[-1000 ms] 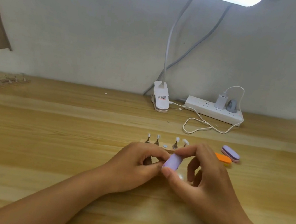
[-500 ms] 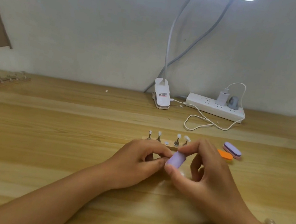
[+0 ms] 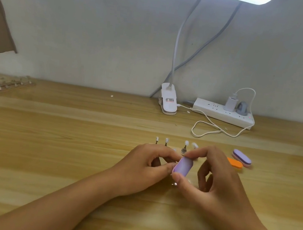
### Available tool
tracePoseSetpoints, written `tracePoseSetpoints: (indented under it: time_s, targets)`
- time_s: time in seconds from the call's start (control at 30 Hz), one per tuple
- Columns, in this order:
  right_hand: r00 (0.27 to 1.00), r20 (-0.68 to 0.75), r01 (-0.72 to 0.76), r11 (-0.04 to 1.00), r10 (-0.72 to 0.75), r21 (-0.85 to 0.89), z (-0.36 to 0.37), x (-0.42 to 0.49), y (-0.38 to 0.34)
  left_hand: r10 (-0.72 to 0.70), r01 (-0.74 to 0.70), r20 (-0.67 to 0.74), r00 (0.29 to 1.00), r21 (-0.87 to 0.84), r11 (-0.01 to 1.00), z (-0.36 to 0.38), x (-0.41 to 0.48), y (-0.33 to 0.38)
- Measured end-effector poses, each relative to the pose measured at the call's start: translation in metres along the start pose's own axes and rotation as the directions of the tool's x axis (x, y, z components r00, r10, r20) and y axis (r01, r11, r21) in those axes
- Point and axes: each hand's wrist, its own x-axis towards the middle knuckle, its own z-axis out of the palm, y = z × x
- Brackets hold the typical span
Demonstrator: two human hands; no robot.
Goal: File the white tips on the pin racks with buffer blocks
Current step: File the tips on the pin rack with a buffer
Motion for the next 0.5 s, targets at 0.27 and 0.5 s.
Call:
tracePoseSetpoints:
  time_s: [0.27, 0.5]
  targets:
    - [0.998, 0.066, 0.015, 1.0, -0.016, 0.015, -0.0017, -0.0017, 0.0018, -0.011, 0.011, -0.002, 1.0, -0.016, 1.0, -0.0011, 0.0, -0.0017]
    - [0.993, -0.088, -0.076, 0.997, 0.078, 0.027, -0.004, 0.0061, 0.0082, 0.0, 0.0, 0.001, 1.0, 0.003, 1.0, 0.0004, 0.0009, -0.002]
